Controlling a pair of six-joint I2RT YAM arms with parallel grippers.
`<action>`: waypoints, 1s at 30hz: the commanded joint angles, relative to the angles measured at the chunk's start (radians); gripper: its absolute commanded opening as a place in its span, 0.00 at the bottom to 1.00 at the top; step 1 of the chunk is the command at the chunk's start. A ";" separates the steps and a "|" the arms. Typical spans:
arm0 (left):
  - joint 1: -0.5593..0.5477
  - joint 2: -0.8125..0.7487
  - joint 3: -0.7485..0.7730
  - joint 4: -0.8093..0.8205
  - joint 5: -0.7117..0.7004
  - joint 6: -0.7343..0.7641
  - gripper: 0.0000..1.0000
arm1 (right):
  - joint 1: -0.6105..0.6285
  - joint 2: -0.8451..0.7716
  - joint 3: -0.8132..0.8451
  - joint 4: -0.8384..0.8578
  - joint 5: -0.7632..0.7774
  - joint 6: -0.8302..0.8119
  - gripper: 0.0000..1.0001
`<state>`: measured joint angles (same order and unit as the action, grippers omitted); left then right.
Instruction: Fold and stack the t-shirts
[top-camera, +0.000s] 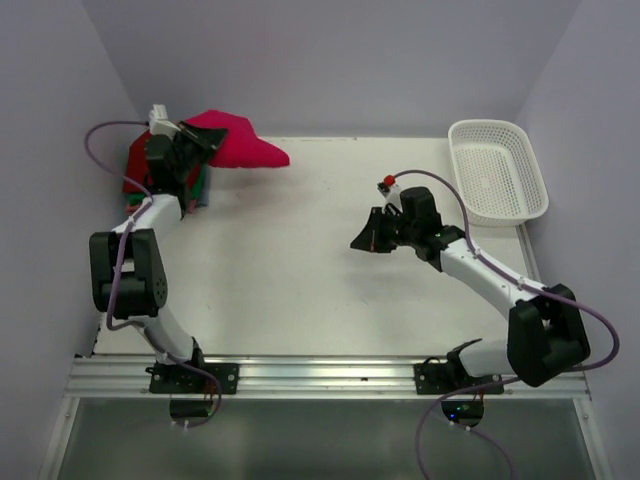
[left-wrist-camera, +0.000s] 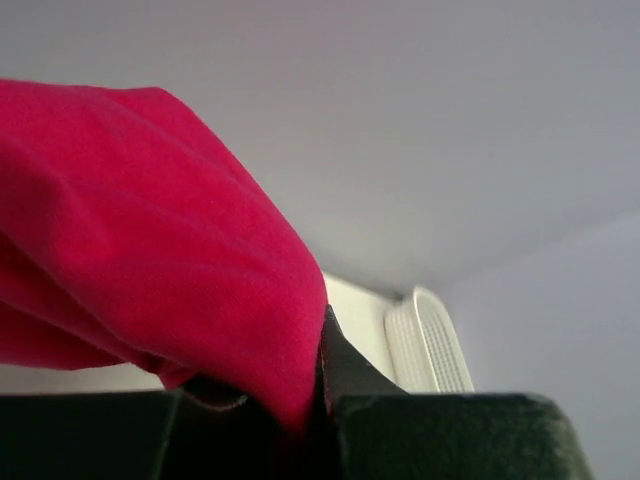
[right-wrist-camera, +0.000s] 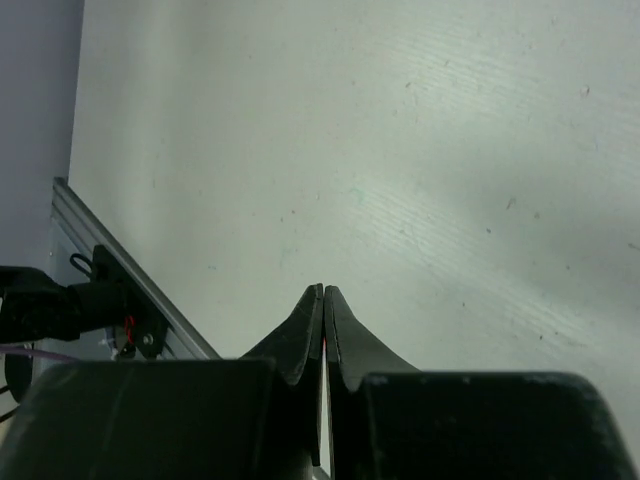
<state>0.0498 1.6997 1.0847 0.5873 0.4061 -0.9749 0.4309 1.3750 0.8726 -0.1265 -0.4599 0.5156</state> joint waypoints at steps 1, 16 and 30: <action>0.154 0.110 0.209 0.063 -0.069 -0.103 0.00 | -0.003 -0.062 -0.055 -0.082 0.013 -0.019 0.00; 0.357 0.397 0.229 0.205 -0.101 -0.194 0.00 | 0.015 -0.162 -0.014 -0.271 0.078 -0.052 0.00; 0.361 0.338 0.009 0.227 -0.162 -0.288 0.09 | 0.020 -0.228 -0.069 -0.288 0.118 -0.068 0.00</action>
<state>0.4000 2.0956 1.1122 0.7876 0.2493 -1.2381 0.4469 1.1809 0.8139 -0.4053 -0.3683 0.4660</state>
